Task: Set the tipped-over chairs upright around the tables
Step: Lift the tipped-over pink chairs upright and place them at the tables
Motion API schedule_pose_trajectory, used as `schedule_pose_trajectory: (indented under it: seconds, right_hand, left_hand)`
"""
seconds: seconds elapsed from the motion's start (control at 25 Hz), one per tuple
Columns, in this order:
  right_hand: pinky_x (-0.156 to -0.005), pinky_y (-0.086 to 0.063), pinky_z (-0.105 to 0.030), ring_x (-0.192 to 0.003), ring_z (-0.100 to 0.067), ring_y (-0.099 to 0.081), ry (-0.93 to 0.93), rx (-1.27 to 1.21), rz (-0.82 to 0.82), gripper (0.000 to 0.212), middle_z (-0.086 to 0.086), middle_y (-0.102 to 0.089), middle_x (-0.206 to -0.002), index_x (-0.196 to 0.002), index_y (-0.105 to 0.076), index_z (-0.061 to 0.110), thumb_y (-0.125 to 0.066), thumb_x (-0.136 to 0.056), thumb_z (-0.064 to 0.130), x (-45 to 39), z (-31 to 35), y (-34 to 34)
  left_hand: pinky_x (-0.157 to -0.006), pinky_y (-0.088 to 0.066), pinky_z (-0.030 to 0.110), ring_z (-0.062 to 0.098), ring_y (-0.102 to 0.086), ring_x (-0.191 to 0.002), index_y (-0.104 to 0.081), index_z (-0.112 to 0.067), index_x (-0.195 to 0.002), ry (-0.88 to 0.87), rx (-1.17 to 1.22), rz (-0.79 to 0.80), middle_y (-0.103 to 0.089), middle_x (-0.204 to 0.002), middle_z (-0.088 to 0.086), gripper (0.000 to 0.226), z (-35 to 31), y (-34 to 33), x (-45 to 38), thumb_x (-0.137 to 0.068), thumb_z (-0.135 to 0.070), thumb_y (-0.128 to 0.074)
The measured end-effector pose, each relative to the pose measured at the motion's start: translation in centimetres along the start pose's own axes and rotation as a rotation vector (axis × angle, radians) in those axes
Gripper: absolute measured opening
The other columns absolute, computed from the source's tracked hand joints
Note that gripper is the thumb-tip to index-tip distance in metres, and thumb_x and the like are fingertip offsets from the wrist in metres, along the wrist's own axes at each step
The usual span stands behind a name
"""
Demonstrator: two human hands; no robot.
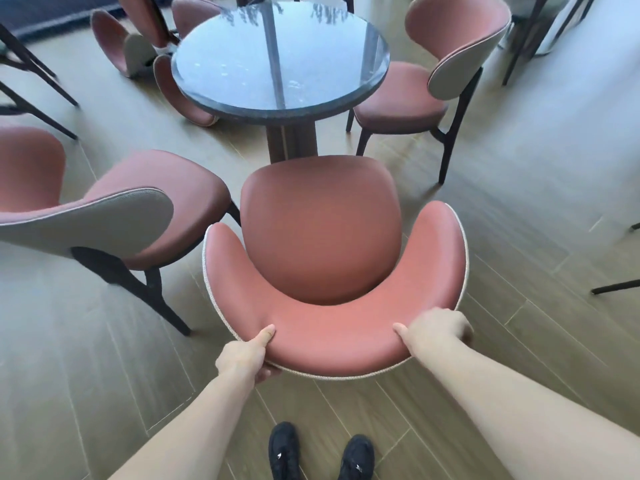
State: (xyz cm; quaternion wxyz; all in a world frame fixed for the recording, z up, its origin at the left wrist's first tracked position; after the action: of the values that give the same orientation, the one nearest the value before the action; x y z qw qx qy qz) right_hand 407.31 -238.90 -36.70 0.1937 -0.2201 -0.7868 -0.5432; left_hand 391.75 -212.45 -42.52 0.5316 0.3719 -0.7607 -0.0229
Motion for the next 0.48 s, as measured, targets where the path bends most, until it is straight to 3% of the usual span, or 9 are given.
schedule_pose_trajectory:
  seconds: [0.08,0.16,0.24,0.32,0.4,0.48]
  right_hand:
    - [-0.075,-0.051,-0.040,-0.111,-0.030,-0.054,0.246,0.134,-0.254,0.031,-0.009,-0.047,-0.124,-0.127,-0.044,0.012,-0.039,-0.099,0.024,-0.2,3.1,2.1]
    - [-0.102,-0.038,-0.054,-0.127,-0.028,-0.041,0.511,0.043,-0.213,0.037,-0.009,-0.042,-0.133,-0.132,-0.038,0.013,-0.036,-0.095,0.015,-0.2,6.0,1.8]
    - [-0.116,-0.013,-0.062,-0.141,-0.024,-0.029,0.598,-0.031,-0.144,0.046,-0.010,-0.039,-0.144,-0.137,-0.038,0.012,-0.033,-0.096,0.033,-0.7,7.0,1.2]
    - [-0.117,0.000,-0.061,-0.148,-0.022,-0.017,0.595,-0.075,-0.099,0.082,-0.010,-0.031,-0.155,-0.146,-0.033,0.011,-0.033,-0.085,0.066,-2.2,7.1,2.5]
    - [-0.117,0.000,-0.062,-0.148,-0.024,-0.017,0.616,0.020,-0.127,0.105,-0.008,-0.031,-0.155,-0.147,-0.029,0.011,-0.044,-0.067,0.078,-3.3,7.9,4.6]
    - [-0.117,-0.005,-0.063,-0.144,-0.025,-0.022,0.612,0.084,-0.170,0.103,-0.006,-0.037,-0.147,-0.142,-0.032,0.012,-0.056,-0.061,0.071,-4.3,8.9,6.4]
  left_hand:
    - [-0.045,-0.049,0.025,0.027,-0.073,-0.052,-0.065,-0.003,-0.092,-0.050,-0.001,0.008,-0.077,-0.071,0.010,0.052,-1.9,-0.1,-0.1,-0.076,-0.050,-0.080]
    - [-0.046,-0.049,0.026,0.023,-0.074,-0.054,-0.062,-0.006,-0.092,-0.121,-0.046,0.052,-0.076,-0.089,0.008,0.045,-4.7,-0.1,-0.1,-0.083,-0.048,-0.074]
    - [-0.053,-0.054,0.029,0.019,-0.074,-0.054,-0.062,-0.009,-0.086,-0.242,-0.179,0.062,-0.078,-0.081,0.004,0.041,-7.8,0.3,0.3,-0.090,-0.049,-0.065]
    - [-0.070,-0.057,0.033,0.019,-0.074,-0.063,-0.062,-0.015,-0.075,-0.462,-0.498,-0.064,-0.074,-0.060,-0.004,0.040,-10.8,0.6,0.6,-0.093,-0.050,-0.055]
    - [-0.070,-0.050,0.033,0.022,-0.067,-0.076,-0.053,-0.018,-0.075,-0.731,-0.790,-0.210,-0.068,-0.063,-0.006,0.033,-13.0,0.2,1.2,-0.092,-0.047,-0.053]
    - [-0.069,-0.043,0.035,0.025,-0.059,-0.088,-0.043,-0.019,-0.088,-1.040,-0.930,-0.254,-0.057,-0.081,-0.008,0.030,-14.7,-1.1,2.1,-0.088,-0.046,-0.057]
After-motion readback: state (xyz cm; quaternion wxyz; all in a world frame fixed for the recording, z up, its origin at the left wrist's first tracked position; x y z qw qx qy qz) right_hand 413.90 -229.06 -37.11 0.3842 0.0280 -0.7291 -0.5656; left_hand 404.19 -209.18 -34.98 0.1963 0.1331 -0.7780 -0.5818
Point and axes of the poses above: each hand's wrist, its own x-axis away from the middle knuckle, its own y-axis out of the back of the hand, z = x × y, the point moved 3 cm from there along -x, towards the middle knuckle
